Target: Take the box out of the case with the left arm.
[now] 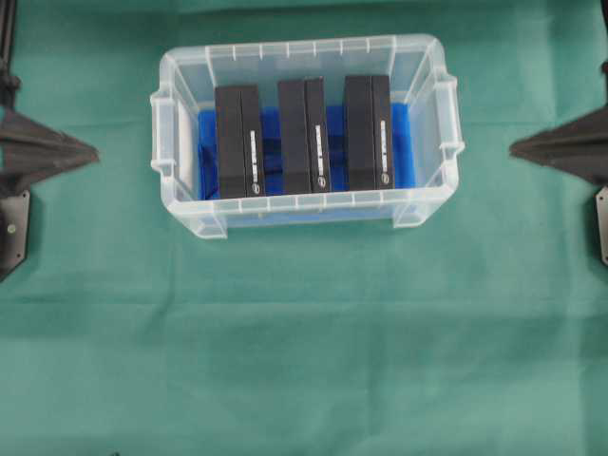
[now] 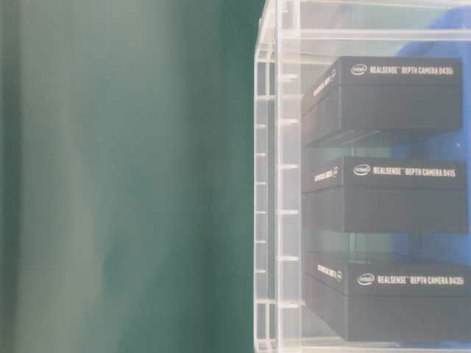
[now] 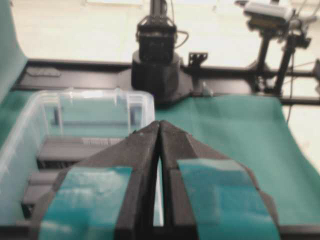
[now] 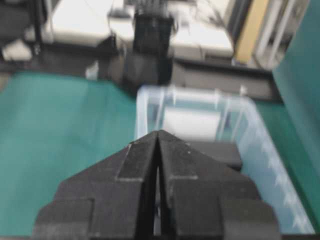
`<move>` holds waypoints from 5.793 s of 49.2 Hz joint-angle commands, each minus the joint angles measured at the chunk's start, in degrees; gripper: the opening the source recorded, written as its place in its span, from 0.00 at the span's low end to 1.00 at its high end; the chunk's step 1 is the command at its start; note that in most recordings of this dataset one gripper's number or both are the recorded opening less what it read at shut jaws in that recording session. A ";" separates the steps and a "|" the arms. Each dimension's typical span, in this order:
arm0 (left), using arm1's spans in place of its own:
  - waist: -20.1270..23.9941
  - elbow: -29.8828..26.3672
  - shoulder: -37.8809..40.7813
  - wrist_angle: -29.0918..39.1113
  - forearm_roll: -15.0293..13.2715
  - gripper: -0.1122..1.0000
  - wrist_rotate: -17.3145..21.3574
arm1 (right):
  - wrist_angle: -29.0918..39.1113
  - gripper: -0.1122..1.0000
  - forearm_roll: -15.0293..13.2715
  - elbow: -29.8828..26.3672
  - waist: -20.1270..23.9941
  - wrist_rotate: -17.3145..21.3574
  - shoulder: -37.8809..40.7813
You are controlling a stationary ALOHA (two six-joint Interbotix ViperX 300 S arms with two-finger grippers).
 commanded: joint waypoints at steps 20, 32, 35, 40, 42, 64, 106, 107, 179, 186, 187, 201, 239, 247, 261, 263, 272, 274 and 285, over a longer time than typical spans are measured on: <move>-0.09 -16.26 2.02 18.02 0.26 0.11 -0.09 | 13.97 0.10 0.00 -15.91 0.00 2.20 3.87; 0.00 -20.30 3.08 32.26 0.26 0.11 -5.36 | 22.15 0.10 0.09 -17.93 0.00 3.60 3.96; 0.00 -21.97 3.78 38.76 0.26 0.11 -7.56 | 26.46 0.10 0.09 -18.81 0.00 4.39 4.13; -0.09 -24.96 5.54 50.01 0.26 0.11 -11.07 | 36.39 0.10 0.00 -20.74 0.00 6.06 5.01; -0.09 -26.02 6.24 54.32 0.26 0.11 -12.39 | 40.61 0.10 0.00 -21.62 0.00 6.68 5.45; -0.18 -30.41 12.83 79.89 0.18 0.11 -18.81 | 81.30 0.10 -0.35 -26.98 0.00 7.73 14.06; -0.09 -30.85 15.29 89.74 1.23 0.11 -72.42 | 82.79 0.10 -0.70 -27.07 0.00 7.82 14.59; -0.18 -30.85 15.29 90.18 1.23 0.11 -73.48 | 82.79 0.10 -0.70 -27.16 0.00 7.82 14.68; 22.06 -31.29 19.25 90.88 0.62 0.22 -58.10 | 82.97 0.10 -3.69 -26.98 0.00 7.82 14.94; 22.06 -31.29 19.25 90.70 0.44 0.52 -58.10 | 83.58 0.10 -3.69 -27.07 0.00 7.82 14.94; 22.06 -31.29 19.25 90.62 0.44 0.58 -58.10 | 83.67 0.10 -3.60 -26.98 -0.09 7.82 14.94; 22.06 -31.11 19.34 90.53 0.44 0.99 -58.18 | 84.11 0.10 -3.60 -26.98 -0.09 7.73 14.94; 22.06 -31.11 19.34 90.97 0.44 0.98 -60.29 | 84.11 0.10 -3.60 -26.98 0.00 7.82 14.94; 21.71 -31.55 20.21 90.79 0.26 0.98 -61.00 | 84.11 0.10 -3.60 -26.98 0.00 7.82 14.94; 17.75 -37.00 29.44 88.15 0.18 0.98 -64.34 | 84.29 0.10 -3.60 -26.98 -0.09 7.82 14.77; 17.31 -38.32 31.11 87.45 0.18 0.98 -64.78 | 84.29 0.10 -3.60 -27.07 -0.09 7.82 14.77; 15.64 -45.88 39.46 85.17 0.26 0.98 -66.62 | 84.20 0.10 -3.43 -26.98 0.00 7.82 14.77; 15.38 -47.72 41.13 85.17 0.18 0.98 -66.80 | 84.11 0.10 -3.34 -26.98 0.00 7.82 14.77; 13.71 -57.74 50.36 85.25 0.26 0.98 -67.76 | 84.02 0.10 -3.25 -26.89 0.00 7.82 14.77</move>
